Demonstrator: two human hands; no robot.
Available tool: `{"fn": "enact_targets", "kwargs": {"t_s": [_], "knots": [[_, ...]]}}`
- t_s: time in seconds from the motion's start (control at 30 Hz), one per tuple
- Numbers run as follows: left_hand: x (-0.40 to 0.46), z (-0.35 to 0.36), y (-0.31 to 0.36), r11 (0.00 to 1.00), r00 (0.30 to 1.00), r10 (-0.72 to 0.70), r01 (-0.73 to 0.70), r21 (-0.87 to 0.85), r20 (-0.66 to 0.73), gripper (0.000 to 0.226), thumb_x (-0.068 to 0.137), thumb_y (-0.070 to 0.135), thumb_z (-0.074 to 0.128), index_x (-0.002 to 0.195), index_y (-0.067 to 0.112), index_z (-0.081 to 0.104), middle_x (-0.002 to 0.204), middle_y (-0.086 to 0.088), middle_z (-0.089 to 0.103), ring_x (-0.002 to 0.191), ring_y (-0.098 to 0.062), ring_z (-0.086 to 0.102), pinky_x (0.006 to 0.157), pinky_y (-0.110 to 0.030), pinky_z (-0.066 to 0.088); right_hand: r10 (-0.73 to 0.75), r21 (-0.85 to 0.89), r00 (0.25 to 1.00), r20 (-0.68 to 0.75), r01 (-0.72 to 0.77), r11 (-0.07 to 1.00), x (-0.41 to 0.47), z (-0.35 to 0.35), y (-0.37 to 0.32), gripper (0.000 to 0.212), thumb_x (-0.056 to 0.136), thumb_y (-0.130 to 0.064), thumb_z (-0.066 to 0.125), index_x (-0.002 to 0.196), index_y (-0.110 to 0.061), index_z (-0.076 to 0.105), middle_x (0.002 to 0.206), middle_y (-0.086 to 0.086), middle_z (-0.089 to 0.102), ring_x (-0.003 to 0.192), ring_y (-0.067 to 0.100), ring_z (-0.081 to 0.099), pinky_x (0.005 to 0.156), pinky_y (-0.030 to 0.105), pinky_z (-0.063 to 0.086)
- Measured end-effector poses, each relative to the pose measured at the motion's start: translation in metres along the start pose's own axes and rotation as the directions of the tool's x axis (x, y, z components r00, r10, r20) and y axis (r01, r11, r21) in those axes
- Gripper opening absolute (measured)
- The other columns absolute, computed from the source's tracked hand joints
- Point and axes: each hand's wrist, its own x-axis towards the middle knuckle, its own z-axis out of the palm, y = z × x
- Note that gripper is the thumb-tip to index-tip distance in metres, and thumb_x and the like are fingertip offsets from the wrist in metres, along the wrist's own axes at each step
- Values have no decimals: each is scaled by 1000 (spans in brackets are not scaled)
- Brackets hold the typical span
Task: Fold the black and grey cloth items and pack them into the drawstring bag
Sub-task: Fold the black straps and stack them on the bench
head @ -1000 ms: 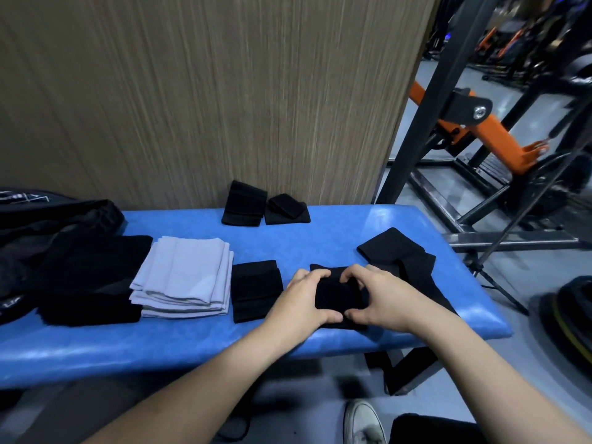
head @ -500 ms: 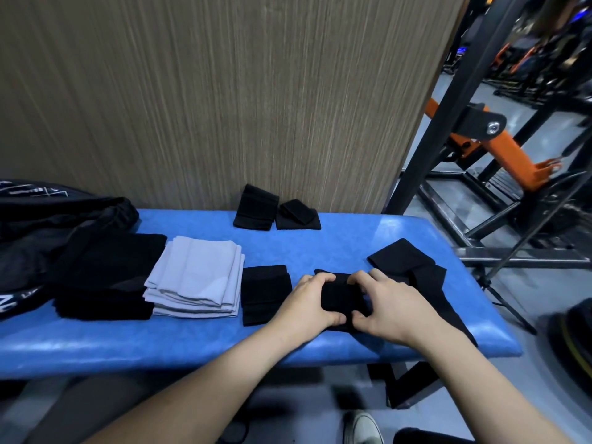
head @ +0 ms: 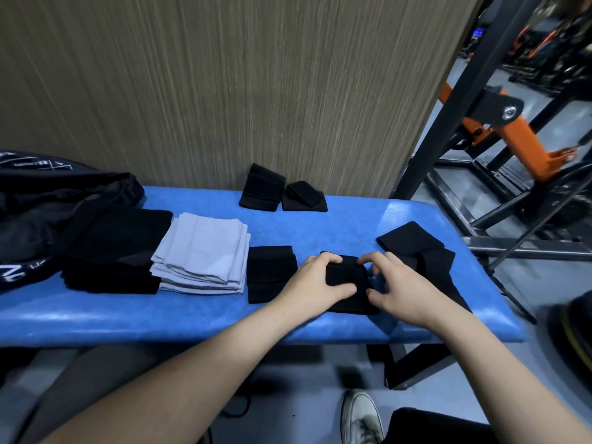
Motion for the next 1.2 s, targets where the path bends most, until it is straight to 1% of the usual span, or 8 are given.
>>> {"fn": "enact_targets", "kwargs": {"t_s": [0.17,0.37,0.47,0.63,0.73,0.93,1.03,1.2], "knots": [[-3,-4,5,977,996,48,-62,-202,-73,34,91,13,64,121,30,62,66,2,51,53,-7,46,60,-23,39,-8,341,997,-81,35,939,-3,-3,0,34,90,-23,69,116,-41,56,100,-5,62,67,5,58,75,23,50],[-11,-28,14,925,992,59,-97,-366,-114,34,91,17,63,115,41,61,77,-22,67,64,-19,58,66,-39,54,94,876,995,-45,-6,482,-2,-15,-26,34,90,-8,69,118,-26,64,87,3,66,76,16,61,70,29,51],[-17,-45,7,987,980,71,-96,-130,-185,32,90,25,64,118,39,58,74,6,53,65,-9,48,66,-29,41,52,923,999,5,-25,384,4,-14,-42,32,89,-1,67,118,-15,62,90,10,64,80,22,65,73,31,54],[-32,-71,-3,975,955,135,-79,209,-266,38,94,26,61,130,26,51,133,7,38,108,-11,52,89,-20,36,59,874,998,20,-46,484,22,6,-74,19,90,-1,67,107,-8,66,92,9,54,72,17,58,67,25,50],[-37,-83,-8,946,947,133,-34,322,-291,37,97,24,58,132,20,46,150,2,23,104,-19,60,82,-25,39,51,835,999,2,-30,549,33,16,-93,17,90,-3,67,107,-7,65,96,8,54,65,19,54,53,25,46],[-40,-99,-20,874,951,119,36,485,-286,28,97,22,56,123,11,51,150,-4,26,110,-27,58,90,-37,46,67,766,997,-24,-24,642,52,29,-112,20,89,-8,70,108,-13,66,105,5,64,73,13,60,61,23,46],[-40,-100,-28,841,963,127,23,540,-239,27,97,19,55,123,10,54,141,-4,35,121,-26,50,97,-42,44,-2,521,999,-44,25,853,59,40,-112,34,85,-17,75,115,-19,62,113,5,58,96,13,57,79,20,41],[-41,-96,-30,768,958,250,-109,631,-139,37,94,33,61,128,20,54,129,6,44,118,-18,43,95,-29,35,-68,258,998,-2,67,964,57,48,-110,48,88,-37,70,130,-25,51,121,2,45,110,17,54,98,30,42]]}}
